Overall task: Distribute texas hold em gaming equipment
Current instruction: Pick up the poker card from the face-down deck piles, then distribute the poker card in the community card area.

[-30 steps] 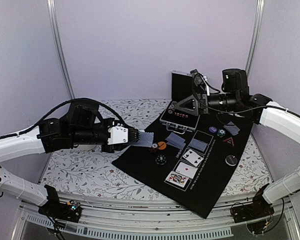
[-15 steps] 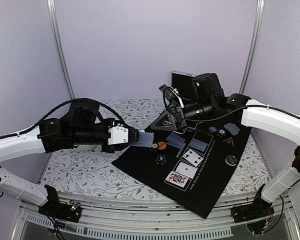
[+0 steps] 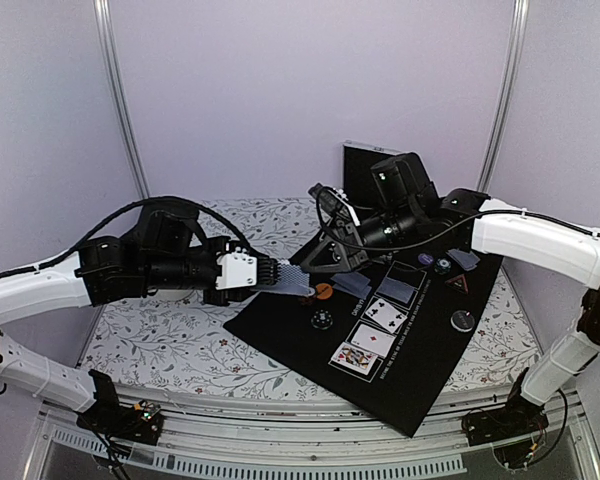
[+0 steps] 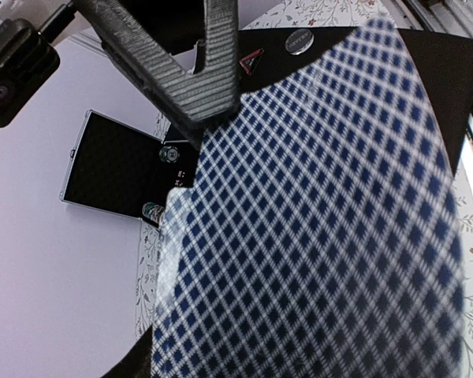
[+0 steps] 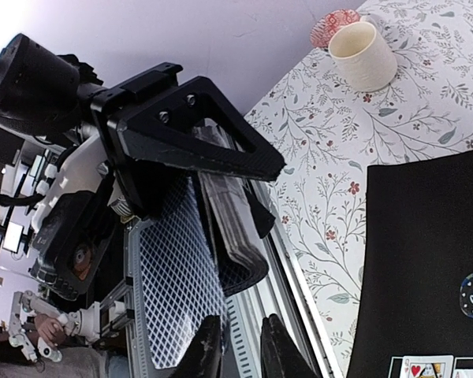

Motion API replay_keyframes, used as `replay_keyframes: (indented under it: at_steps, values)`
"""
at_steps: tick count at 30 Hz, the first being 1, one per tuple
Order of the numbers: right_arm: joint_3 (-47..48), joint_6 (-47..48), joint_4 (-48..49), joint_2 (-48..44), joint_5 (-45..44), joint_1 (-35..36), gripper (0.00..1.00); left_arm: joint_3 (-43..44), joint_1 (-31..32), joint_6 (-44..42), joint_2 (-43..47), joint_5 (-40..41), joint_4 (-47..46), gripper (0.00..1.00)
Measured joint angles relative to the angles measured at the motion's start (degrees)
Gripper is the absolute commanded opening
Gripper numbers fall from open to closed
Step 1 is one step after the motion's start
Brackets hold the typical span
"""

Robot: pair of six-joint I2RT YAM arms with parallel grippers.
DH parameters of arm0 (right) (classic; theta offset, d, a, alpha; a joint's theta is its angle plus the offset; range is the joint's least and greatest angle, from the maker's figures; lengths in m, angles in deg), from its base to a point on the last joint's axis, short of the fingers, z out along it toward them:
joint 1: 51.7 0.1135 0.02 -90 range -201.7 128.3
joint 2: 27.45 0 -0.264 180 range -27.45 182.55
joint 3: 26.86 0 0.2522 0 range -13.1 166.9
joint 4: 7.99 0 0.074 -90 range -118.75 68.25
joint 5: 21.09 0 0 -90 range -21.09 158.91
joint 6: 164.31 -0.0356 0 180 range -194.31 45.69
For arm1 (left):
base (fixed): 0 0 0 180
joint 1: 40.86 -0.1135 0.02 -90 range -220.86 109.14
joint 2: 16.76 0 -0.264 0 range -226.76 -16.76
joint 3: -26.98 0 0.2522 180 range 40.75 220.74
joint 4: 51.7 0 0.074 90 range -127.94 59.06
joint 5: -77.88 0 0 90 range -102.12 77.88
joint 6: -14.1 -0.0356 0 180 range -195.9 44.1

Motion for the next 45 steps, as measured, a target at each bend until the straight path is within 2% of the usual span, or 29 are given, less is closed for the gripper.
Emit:
replay_keyframes:
  at_steps: [3, 11, 16, 21, 24, 27, 30, 33, 39, 45]
  values:
    - [0.20, -0.09, -0.09, 0.07, 1.53, 0.22, 0.03, 0.00, 0.00, -0.02, -0.11, 0.00, 0.00, 0.45]
    - [1.53, 0.24, -1.51, 0.07, 3.15, 0.24, 0.02, 0.00, 0.00, 0.00, -0.22, 0.00, 0.00, 0.45]
    - [1.90, 1.16, -3.30, -1.97, 2.29, -2.27, 0.02, 0.00, 0.00, 0.00, -0.22, 0.00, 0.00, 0.45]
    - [0.17, 1.16, -3.54, -9.90, 1.57, -12.46, 0.02, 0.00, 0.00, 0.09, -0.22, 0.04, 0.00, 0.45]
    - [-1.36, 1.60, -3.41, -14.62, 0.87, -21.16, 0.02, -0.04, 0.00, 0.22, -0.22, 0.00, -0.02, 0.45]
    - [-3.26, 3.80, -3.96, -15.41, -1.20, -29.55, 0.02, -0.26, 0.00, 0.42, -0.22, -0.07, 0.02, 0.45]
    - [-5.11, 7.04, -4.24, -10.67, -5.57, -37.86, 0.02, -0.33, 0.00, 0.74, -0.24, -0.20, -0.02, 0.45]
    - [-6.01, 9.84, -3.91, -1.31, -9.35, -42.82, 0.02, -0.57, 0.00, 1.25, -0.28, -0.52, -0.20, 0.45]
    - [-3.58, 14.27, -4.70, 16.52, -11.98, -45.62, 0.02, -2.08, 0.00, 1.95, -0.50, -1.70, -0.48, 0.45]
    - [-0.92, 16.70, -5.18, 24.24, -11.98, -45.66, 0.02, -4.11, 0.00, 2.16, -1.09, -2.49, -1.29, 0.45]
